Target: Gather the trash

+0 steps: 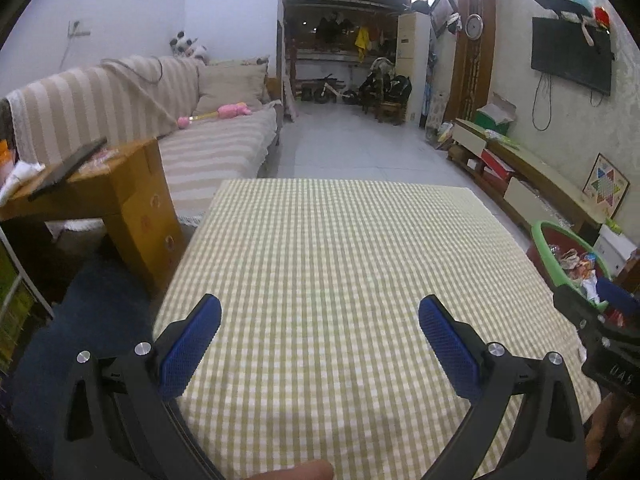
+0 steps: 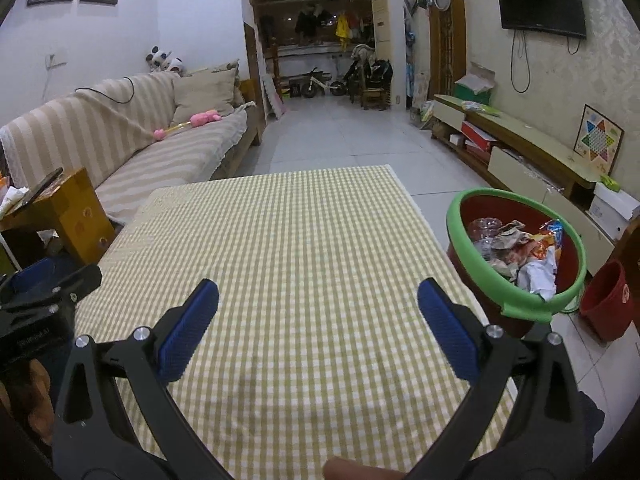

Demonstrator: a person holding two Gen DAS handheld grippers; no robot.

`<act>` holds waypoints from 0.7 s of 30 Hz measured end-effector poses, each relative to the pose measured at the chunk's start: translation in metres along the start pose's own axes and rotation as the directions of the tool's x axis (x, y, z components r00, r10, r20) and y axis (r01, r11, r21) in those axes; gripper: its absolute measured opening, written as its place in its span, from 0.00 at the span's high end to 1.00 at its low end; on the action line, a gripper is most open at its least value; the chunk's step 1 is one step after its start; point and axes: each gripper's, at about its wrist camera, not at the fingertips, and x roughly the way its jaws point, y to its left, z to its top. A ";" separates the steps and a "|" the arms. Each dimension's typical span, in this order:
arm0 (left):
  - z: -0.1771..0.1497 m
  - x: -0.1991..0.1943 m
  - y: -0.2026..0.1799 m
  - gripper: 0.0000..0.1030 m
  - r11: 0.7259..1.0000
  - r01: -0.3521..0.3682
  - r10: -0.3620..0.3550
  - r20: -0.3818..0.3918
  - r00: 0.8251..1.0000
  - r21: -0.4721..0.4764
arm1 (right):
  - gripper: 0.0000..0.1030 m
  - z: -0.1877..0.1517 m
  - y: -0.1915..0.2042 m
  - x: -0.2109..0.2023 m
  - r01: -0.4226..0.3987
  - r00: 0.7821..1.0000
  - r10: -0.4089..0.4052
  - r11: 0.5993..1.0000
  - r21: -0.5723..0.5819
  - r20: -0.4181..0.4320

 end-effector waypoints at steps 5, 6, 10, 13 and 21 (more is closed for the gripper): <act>-0.001 0.006 0.004 0.08 1.000 0.006 -0.006 -0.013 1.000 -0.029 | 0.05 -0.006 0.005 0.001 -0.005 1.000 0.005 1.000 -0.021 -0.001; -0.001 0.006 0.003 0.08 1.000 0.004 -0.005 -0.013 1.000 -0.029 | 0.05 -0.007 0.006 0.000 -0.006 1.000 0.006 1.000 -0.023 0.004; -0.002 0.008 -0.002 0.08 1.000 -0.004 0.004 -0.017 1.000 -0.005 | 0.05 -0.005 0.004 -0.001 0.015 1.000 -0.015 1.000 -0.017 0.023; -0.003 0.009 -0.006 0.08 1.000 0.002 -0.001 -0.022 1.000 0.015 | 0.05 -0.005 -0.003 0.002 0.020 1.000 -0.020 1.000 0.007 0.016; -0.004 0.010 -0.010 0.08 1.000 0.013 -0.012 -0.031 0.999 0.027 | 0.05 -0.004 -0.008 0.008 0.008 1.000 -0.008 1.000 0.015 0.019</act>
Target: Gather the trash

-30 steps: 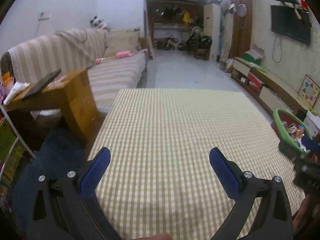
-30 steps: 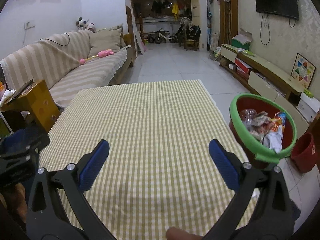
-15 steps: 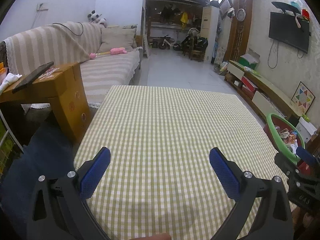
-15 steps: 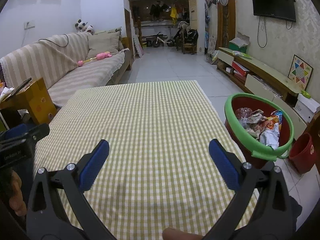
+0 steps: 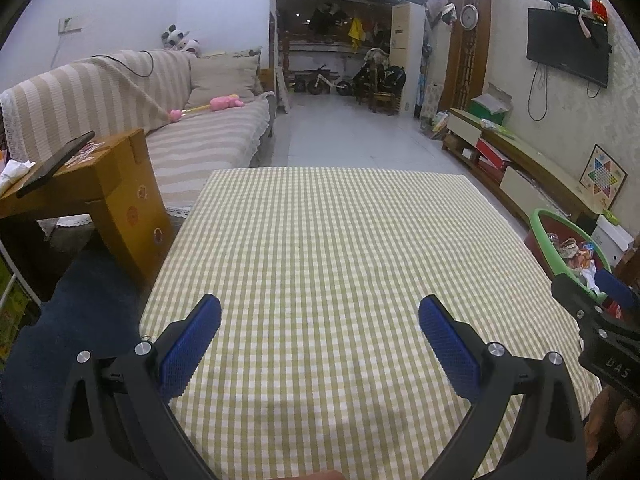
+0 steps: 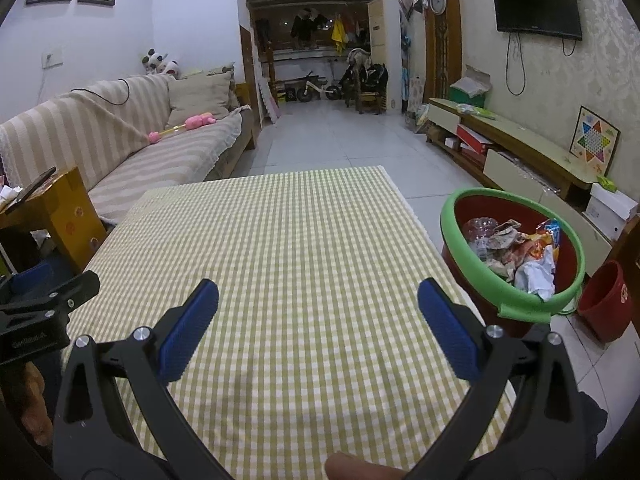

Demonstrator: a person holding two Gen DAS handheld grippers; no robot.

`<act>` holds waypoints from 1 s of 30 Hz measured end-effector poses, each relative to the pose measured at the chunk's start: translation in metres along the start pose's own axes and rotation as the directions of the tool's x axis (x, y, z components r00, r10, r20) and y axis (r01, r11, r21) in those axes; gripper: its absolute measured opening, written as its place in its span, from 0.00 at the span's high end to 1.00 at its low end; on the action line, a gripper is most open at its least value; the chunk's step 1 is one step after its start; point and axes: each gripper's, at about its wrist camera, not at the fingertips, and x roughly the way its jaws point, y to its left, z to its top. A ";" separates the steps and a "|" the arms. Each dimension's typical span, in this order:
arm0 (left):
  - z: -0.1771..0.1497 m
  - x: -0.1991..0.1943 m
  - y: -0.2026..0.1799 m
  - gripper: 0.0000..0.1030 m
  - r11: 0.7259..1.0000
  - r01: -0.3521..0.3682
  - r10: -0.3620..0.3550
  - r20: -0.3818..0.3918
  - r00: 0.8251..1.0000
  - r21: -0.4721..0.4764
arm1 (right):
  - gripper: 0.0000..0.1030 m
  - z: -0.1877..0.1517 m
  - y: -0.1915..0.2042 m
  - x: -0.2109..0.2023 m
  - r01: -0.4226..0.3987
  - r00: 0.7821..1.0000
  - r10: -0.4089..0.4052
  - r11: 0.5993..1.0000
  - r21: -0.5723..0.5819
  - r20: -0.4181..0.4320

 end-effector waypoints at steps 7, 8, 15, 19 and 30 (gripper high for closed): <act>0.000 0.004 0.000 0.08 1.000 0.000 0.000 -0.007 1.000 -0.006 | 0.05 0.000 0.002 0.002 0.002 1.000 -0.002 1.000 -0.003 -0.008; 0.000 0.004 0.001 0.08 1.000 0.000 0.000 -0.006 1.000 -0.005 | 0.05 0.000 0.003 0.002 0.005 1.000 -0.005 1.000 -0.005 -0.006; -0.001 0.005 0.001 0.08 1.000 0.000 0.000 -0.006 1.000 -0.008 | 0.05 0.001 0.002 0.000 0.013 1.000 -0.013 1.000 -0.003 -0.005; -0.002 0.005 0.003 0.08 1.000 0.002 -0.002 -0.007 1.000 -0.020 | 0.05 0.000 0.003 -0.001 0.016 1.000 -0.016 1.000 -0.009 -0.007; -0.002 0.005 0.003 0.08 0.999 0.003 -0.003 -0.010 1.000 -0.035 | 0.05 0.000 0.006 -0.001 0.012 1.000 -0.013 1.000 -0.015 -0.015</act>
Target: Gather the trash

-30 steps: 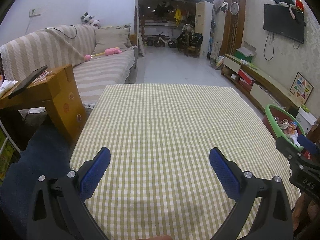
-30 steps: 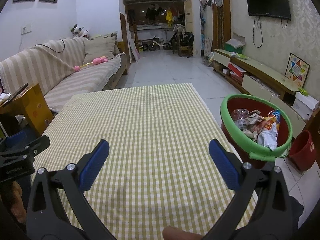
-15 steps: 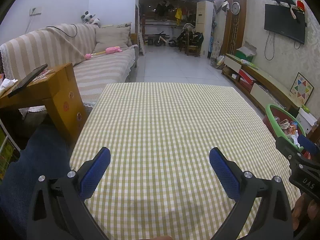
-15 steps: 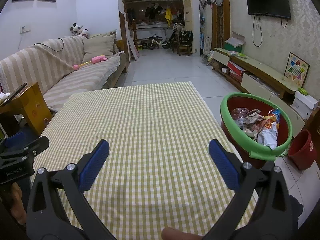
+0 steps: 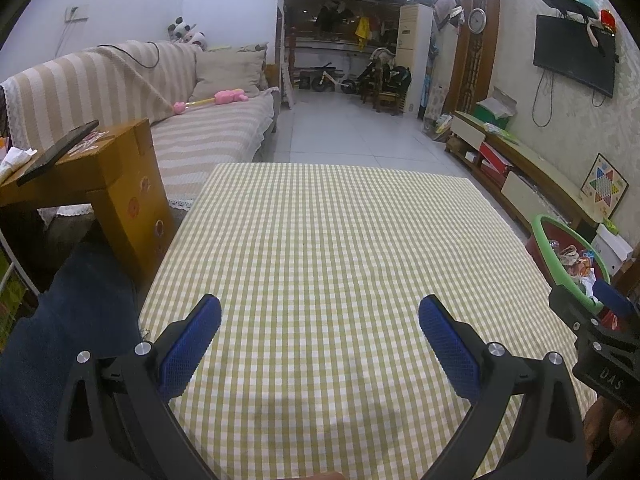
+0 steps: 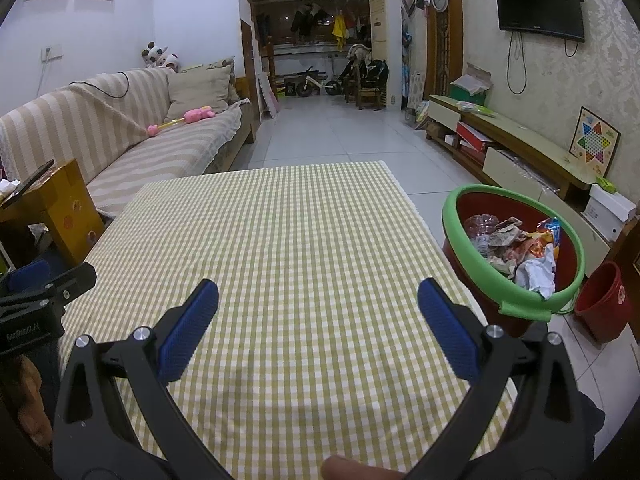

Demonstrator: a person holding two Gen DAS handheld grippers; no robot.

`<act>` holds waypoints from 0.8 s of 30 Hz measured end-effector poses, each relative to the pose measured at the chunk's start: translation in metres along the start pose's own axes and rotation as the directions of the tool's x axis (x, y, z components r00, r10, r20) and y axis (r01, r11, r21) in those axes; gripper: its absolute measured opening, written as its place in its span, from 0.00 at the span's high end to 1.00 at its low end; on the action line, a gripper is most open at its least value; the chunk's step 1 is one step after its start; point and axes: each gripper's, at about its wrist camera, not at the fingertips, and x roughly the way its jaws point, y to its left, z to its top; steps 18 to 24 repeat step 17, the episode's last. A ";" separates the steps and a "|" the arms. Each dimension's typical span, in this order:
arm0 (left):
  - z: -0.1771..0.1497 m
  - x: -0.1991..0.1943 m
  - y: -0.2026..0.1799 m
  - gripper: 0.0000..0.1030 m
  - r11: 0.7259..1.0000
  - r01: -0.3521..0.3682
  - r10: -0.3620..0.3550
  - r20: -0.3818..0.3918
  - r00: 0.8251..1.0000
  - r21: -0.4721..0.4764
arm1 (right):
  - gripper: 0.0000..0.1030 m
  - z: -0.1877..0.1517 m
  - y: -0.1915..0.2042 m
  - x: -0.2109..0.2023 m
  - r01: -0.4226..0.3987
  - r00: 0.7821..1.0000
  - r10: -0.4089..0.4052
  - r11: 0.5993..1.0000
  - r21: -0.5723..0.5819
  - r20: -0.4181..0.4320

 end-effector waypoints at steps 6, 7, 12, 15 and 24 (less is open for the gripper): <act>0.000 -0.004 0.001 0.08 1.000 0.013 -0.013 0.024 1.000 -0.004 | 0.05 -0.001 0.000 0.000 0.000 1.000 0.000 1.000 -0.004 -0.006; 0.000 -0.006 0.003 0.08 1.000 0.016 -0.016 0.032 0.999 -0.004 | 0.05 -0.001 0.000 0.000 0.000 1.000 0.000 1.000 -0.003 -0.007; 0.000 -0.005 -0.003 0.08 1.000 -0.001 0.001 0.031 1.000 0.019 | 0.05 0.000 0.000 -0.001 -0.001 1.000 0.001 1.000 -0.004 -0.007; 0.000 -0.006 -0.005 0.08 1.000 -0.007 0.006 0.035 0.999 0.024 | 0.05 0.000 0.000 -0.001 0.001 1.000 -0.001 1.000 -0.006 -0.006; 0.000 -0.007 -0.004 0.08 1.000 -0.008 0.007 0.034 0.999 0.021 | 0.05 0.000 0.000 -0.001 0.000 1.000 0.000 1.000 -0.003 -0.006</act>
